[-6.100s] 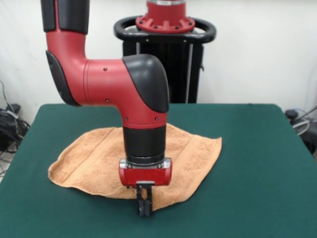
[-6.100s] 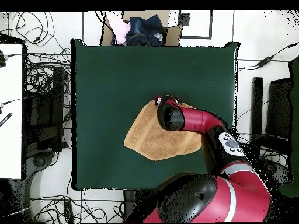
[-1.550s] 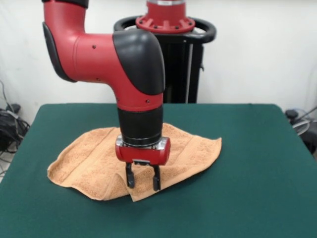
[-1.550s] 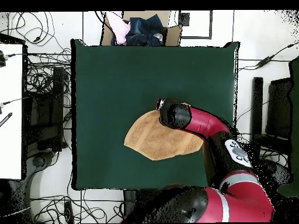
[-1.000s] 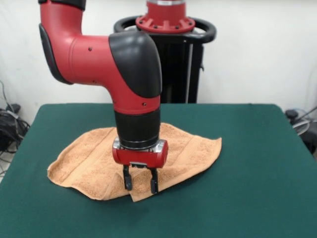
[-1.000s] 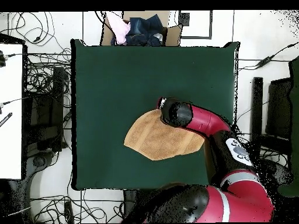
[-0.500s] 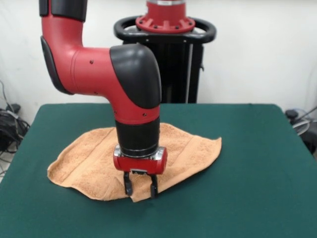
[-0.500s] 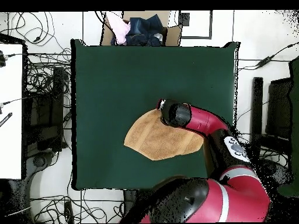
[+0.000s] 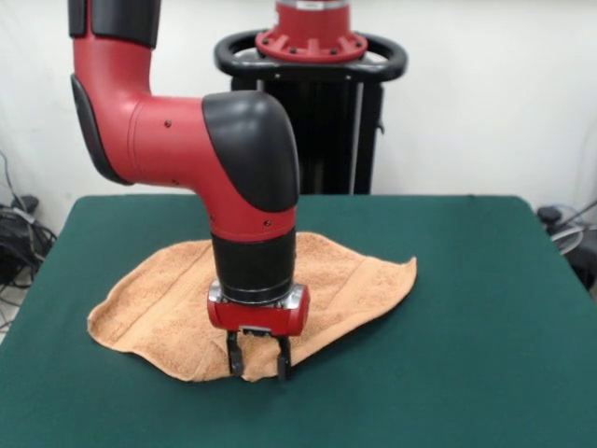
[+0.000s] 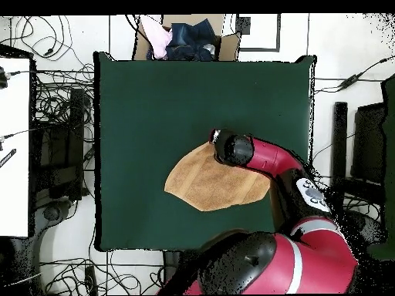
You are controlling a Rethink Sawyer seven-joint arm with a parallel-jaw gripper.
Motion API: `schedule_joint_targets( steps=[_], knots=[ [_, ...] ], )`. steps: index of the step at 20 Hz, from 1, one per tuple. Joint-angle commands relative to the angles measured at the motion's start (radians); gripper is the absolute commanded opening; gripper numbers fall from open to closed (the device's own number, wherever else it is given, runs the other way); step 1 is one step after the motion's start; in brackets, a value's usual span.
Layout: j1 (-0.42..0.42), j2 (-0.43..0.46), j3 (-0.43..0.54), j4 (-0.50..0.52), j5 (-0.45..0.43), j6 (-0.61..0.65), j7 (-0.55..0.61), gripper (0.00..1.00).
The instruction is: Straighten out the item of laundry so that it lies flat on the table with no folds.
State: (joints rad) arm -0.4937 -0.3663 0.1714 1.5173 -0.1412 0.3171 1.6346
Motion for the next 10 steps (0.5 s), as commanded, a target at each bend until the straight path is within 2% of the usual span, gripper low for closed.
schedule_joint_targets(
  steps=[1, 2, 3, 10],
  knots=[
    [0.006, 0.066, 0.023, -0.027, -0.071, 0.055, -0.002, 1.00],
    [0.006, 0.067, 0.024, -0.028, -0.071, 0.055, -0.002, 1.00],
    [0.003, 0.067, 0.024, -0.016, -0.076, 0.042, -0.001, 0.00],
    [0.008, 0.068, 0.028, -0.006, -0.065, 0.018, 0.026, 0.00]
  ],
)
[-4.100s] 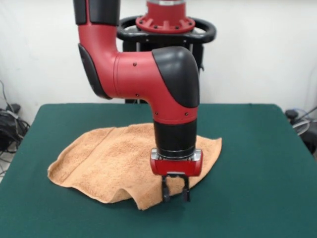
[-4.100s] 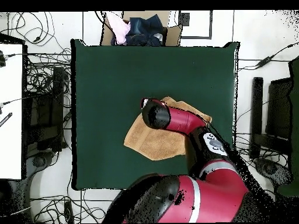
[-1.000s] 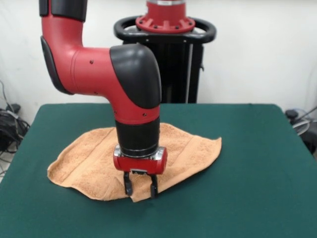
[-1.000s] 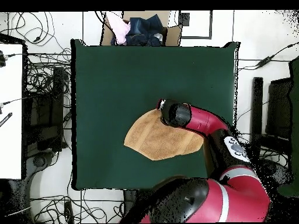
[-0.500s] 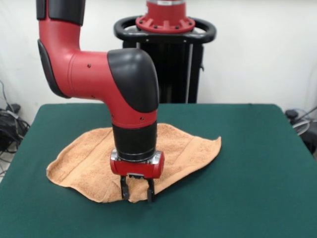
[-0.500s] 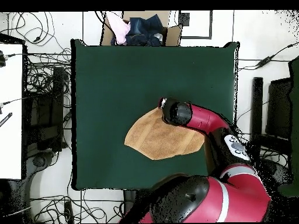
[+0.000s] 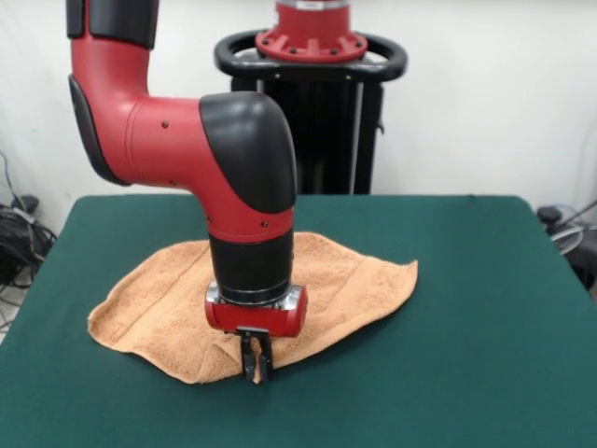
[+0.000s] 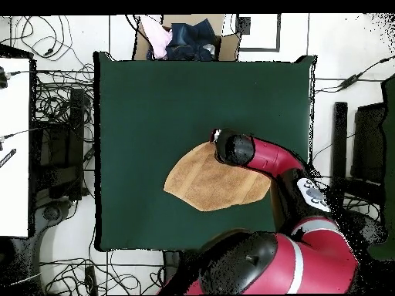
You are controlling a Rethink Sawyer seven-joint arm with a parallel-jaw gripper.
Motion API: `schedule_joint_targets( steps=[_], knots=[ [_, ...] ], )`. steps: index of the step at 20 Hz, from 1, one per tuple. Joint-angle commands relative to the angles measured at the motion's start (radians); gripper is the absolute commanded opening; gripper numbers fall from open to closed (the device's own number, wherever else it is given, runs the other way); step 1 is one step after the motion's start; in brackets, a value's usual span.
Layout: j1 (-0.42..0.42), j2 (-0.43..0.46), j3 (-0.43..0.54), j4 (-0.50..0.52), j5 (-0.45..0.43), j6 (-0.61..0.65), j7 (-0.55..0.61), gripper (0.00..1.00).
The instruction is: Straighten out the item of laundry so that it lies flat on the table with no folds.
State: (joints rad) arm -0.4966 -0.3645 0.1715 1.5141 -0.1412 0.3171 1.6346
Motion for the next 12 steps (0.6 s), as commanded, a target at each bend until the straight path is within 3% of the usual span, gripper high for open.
schedule_joint_targets(
  steps=[1, 12],
  knots=[
    [0.014, 0.066, 0.025, -0.003, -0.062, 0.018, 0.031, 0.00],
    [0.116, 0.023, -0.012, 0.036, 0.061, 0.101, 0.201, 0.00]
  ],
)
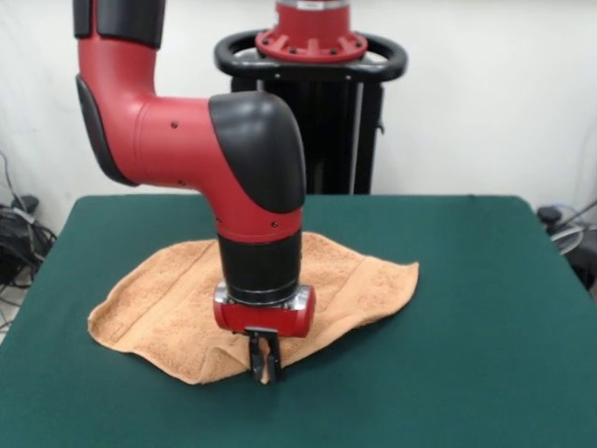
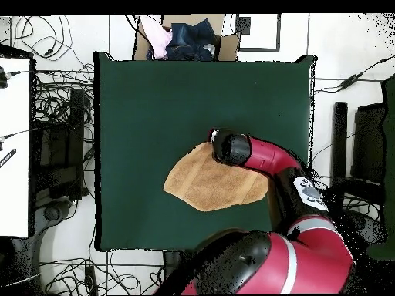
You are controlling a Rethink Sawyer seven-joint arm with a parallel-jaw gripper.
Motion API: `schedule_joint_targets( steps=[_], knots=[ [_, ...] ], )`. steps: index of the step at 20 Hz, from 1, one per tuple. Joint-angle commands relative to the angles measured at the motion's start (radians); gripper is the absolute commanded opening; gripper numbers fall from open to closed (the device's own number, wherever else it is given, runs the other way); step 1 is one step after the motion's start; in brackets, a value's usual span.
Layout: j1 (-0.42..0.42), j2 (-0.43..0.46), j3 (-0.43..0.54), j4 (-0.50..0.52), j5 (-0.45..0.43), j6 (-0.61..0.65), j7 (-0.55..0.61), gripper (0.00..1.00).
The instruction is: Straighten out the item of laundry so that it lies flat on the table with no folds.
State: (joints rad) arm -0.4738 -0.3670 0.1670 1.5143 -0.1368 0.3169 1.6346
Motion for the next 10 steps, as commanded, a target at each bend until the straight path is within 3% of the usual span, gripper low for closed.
schedule_joint_targets(
  steps=[1, 10],
  knots=[
    [0.106, 0.020, -0.011, 0.046, 0.072, 0.104, 0.222, 0.00],
    [0.248, 0.010, -0.105, 0.042, 0.220, 0.125, 0.348, 0.00]
  ],
)
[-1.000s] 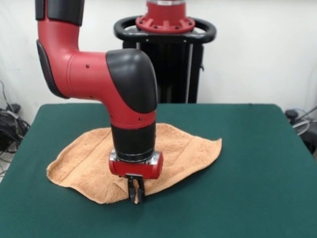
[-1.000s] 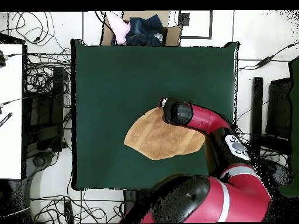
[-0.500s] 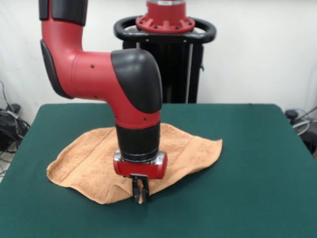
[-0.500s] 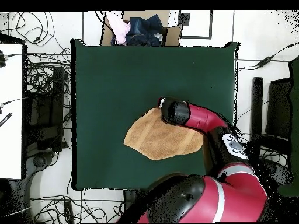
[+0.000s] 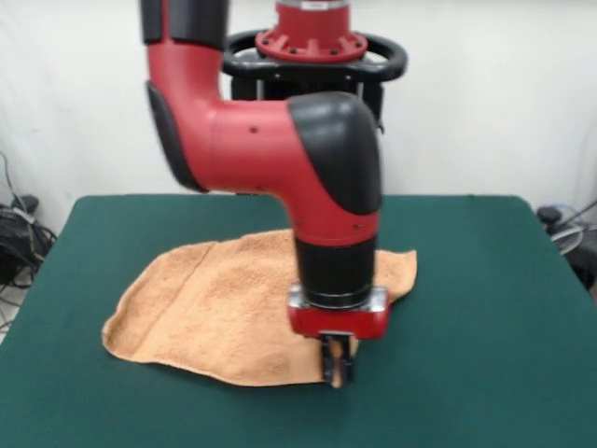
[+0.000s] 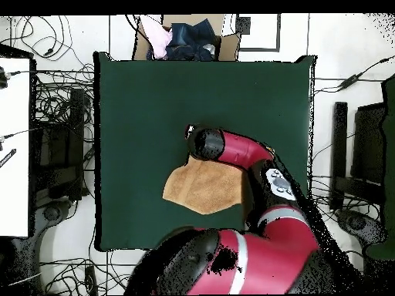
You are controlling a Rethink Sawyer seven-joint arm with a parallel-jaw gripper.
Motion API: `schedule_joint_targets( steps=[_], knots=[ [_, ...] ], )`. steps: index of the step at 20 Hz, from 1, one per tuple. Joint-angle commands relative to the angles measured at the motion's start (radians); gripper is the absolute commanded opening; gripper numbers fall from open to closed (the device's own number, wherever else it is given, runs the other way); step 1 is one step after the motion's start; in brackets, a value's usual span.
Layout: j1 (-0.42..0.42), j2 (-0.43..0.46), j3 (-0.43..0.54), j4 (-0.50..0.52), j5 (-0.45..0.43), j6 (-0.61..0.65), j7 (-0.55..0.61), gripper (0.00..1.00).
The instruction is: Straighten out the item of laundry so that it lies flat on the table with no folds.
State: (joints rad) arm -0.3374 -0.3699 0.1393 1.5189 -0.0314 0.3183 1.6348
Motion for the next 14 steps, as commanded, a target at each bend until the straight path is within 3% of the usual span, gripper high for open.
schedule_joint_targets(
  steps=[1, 14],
  knots=[
    [0.125, 0.016, -0.088, 0.031, 0.136, 0.129, 0.351, 0.00],
    [0.224, 0.054, -0.158, -0.036, 0.316, 0.163, 0.365, 0.00]
  ],
)
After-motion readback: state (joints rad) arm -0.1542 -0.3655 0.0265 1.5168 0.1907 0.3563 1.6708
